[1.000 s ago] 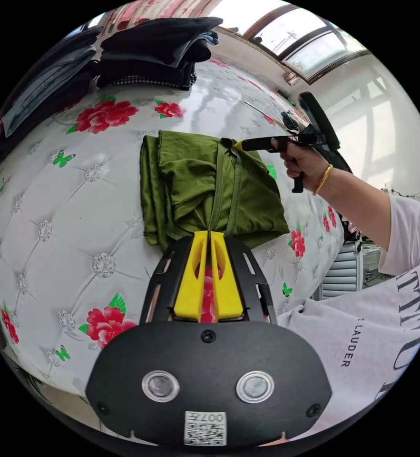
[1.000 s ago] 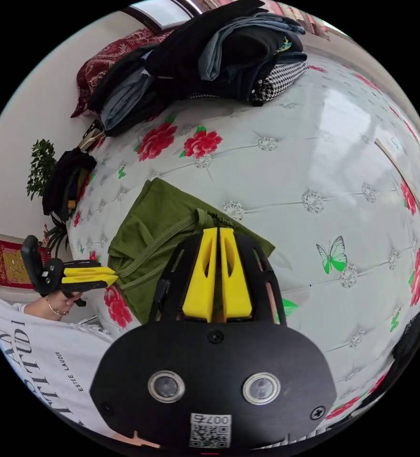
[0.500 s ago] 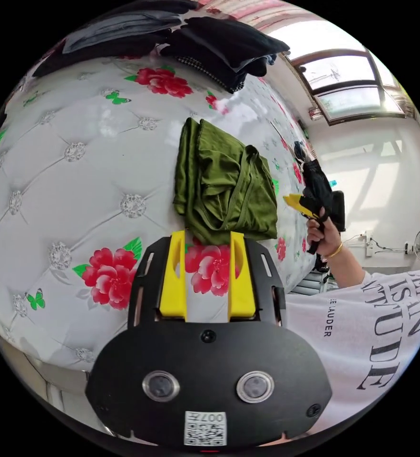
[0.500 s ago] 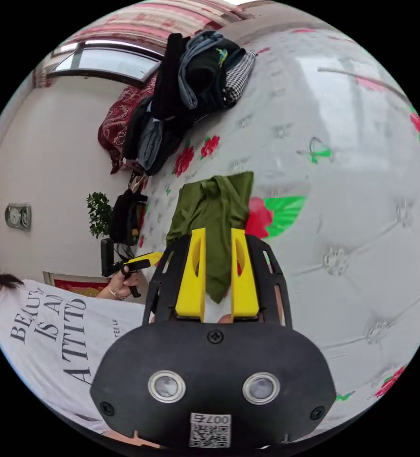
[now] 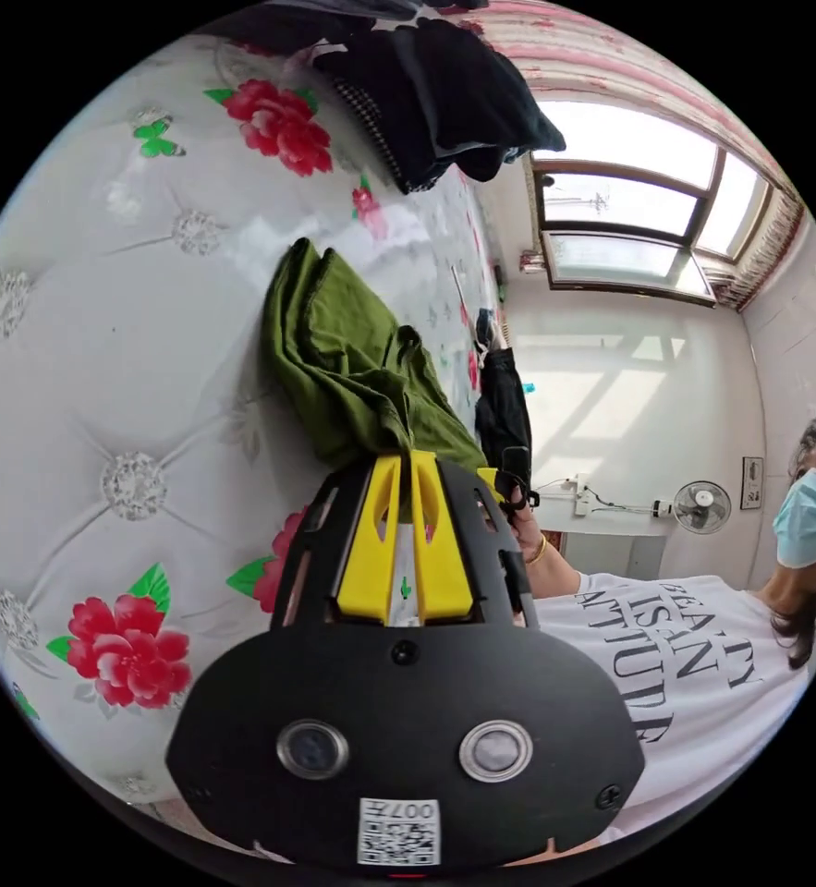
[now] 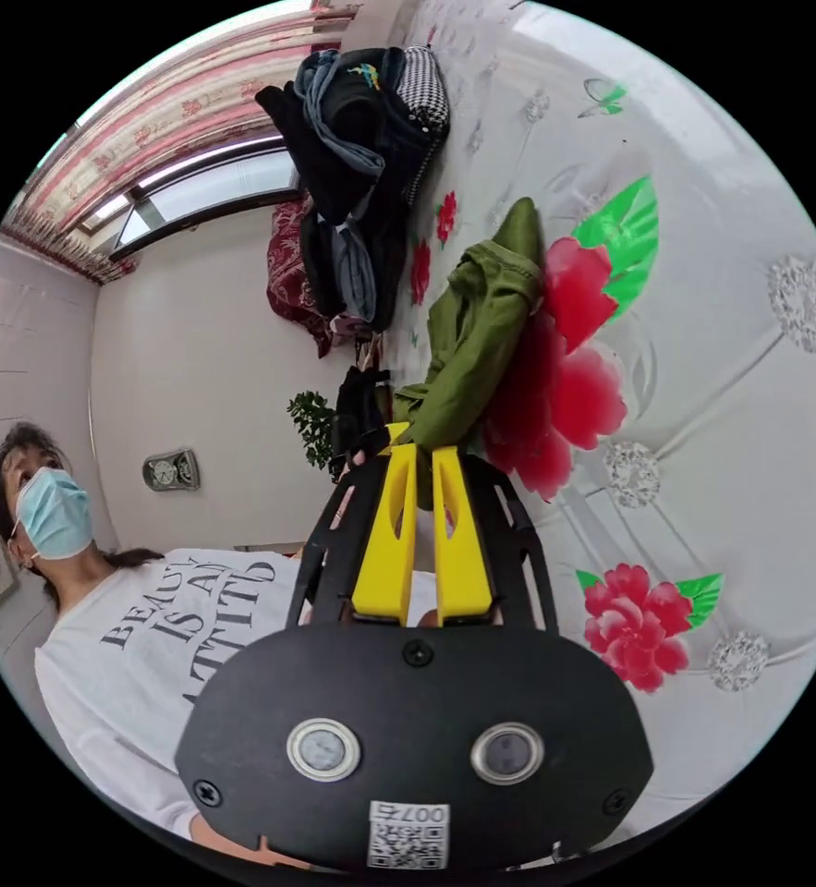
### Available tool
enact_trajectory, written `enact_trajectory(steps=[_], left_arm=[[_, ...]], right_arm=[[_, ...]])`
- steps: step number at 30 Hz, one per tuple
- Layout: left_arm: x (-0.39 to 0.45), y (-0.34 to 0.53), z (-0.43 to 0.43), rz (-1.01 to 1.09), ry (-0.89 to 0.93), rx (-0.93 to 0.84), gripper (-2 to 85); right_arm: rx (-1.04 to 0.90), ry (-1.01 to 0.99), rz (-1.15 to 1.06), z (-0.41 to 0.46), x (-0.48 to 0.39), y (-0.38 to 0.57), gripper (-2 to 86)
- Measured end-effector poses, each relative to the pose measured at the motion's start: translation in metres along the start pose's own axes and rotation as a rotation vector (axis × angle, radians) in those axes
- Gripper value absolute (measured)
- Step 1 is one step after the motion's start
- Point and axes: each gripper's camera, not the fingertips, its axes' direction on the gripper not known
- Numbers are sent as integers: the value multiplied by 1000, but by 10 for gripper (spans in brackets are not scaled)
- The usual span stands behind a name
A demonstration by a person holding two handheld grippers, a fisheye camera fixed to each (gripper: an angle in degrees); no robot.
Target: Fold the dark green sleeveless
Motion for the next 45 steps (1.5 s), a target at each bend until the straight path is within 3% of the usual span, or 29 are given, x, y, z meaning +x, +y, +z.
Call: enact_trajectory(steps=[4, 8, 14, 17, 21, 26, 29, 34, 39, 45], left_arm=[[24, -18, -27, 47, 103, 64, -8], [65, -90, -48, 158, 146, 95, -8], [203, -223, -128, 462, 195, 251, -7], [277, -259, -168, 602, 127, 344, -2], [302, -295, -177, 580, -11, 406, 30], [230, -308, -138, 334, -321, 410, 95], [152, -258, -93, 231, -468, 350, 108], [92, -134, 4, 258, -651, 180, 108], [98, -15, 130, 352, -843, -106, 80], [142, 60, 249, 445, -921, -264, 66]], right_arm=[[70, -145, 15, -33, -24, -7, 1], [112, -179, -24, -56, -77, -70, 0], [155, -119, -421, -78, -275, -217, 1], [200, -16, -671, -75, -390, -259, 3], [292, 141, -732, -45, -455, -309, 14], [392, 318, -592, 9, -403, -343, 35], [326, 418, -507, 45, -338, -328, 46], [107, 650, -440, 97, -226, -228, 58], [-221, 1048, -345, 123, -139, -73, 65], [-395, 1244, -353, 128, -126, 2, 68]])
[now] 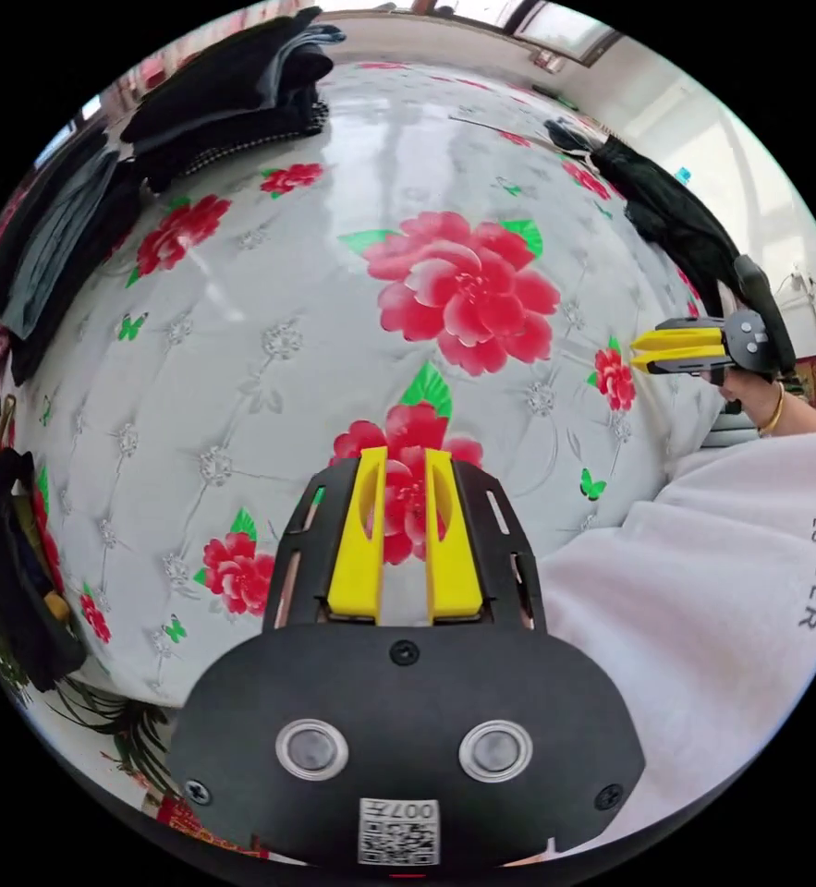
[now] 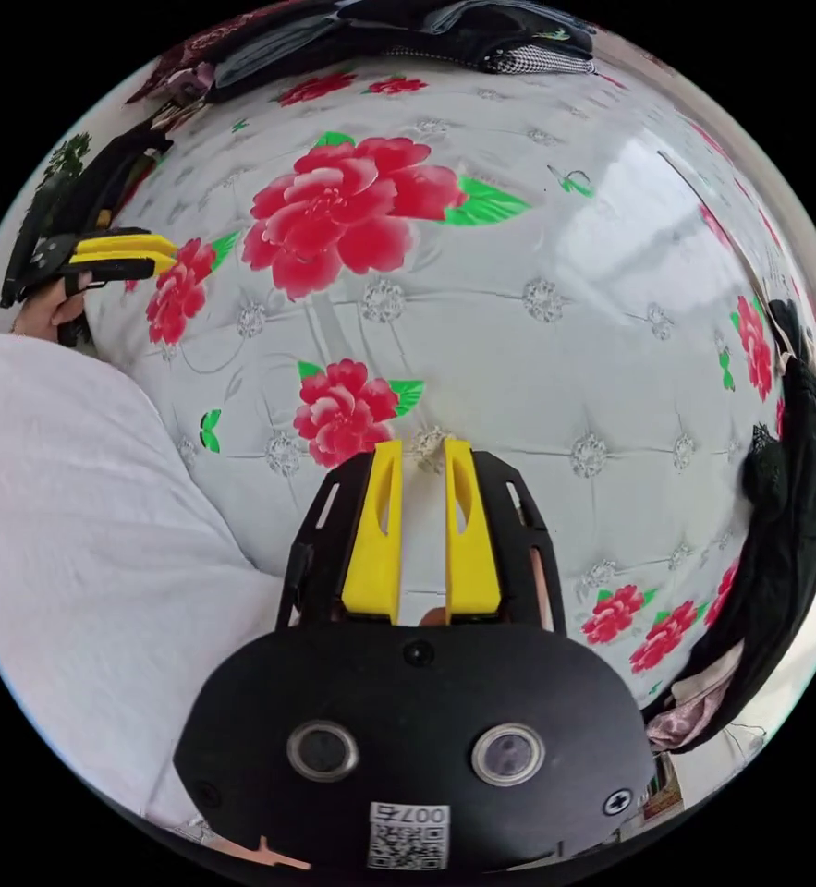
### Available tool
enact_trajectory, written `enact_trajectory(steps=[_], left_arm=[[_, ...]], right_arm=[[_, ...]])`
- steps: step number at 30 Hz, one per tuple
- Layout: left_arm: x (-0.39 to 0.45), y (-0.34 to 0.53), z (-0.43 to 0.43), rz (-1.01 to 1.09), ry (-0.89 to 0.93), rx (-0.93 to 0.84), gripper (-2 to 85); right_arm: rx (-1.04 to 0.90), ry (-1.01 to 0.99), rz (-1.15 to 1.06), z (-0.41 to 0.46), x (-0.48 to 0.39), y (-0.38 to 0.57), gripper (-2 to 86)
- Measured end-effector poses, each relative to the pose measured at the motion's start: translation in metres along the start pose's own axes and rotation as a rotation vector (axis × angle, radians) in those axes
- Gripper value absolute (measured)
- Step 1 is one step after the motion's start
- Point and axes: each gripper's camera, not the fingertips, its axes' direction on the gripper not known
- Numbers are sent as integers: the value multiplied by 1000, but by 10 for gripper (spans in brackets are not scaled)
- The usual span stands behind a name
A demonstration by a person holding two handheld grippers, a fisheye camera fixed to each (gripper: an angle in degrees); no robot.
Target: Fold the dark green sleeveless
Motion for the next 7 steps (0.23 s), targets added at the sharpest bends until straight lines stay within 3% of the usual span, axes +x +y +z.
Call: enact_trajectory(steps=[4, 7], left_arm=[[63, -27, 11, 50, -54, -45, 71], [103, -50, 12, 41, -64, -51, 76]], right_arm=[[129, -24, 38, -11, 1, 6, 76], [221, -242, 89, -23, 26, 15, 86]])
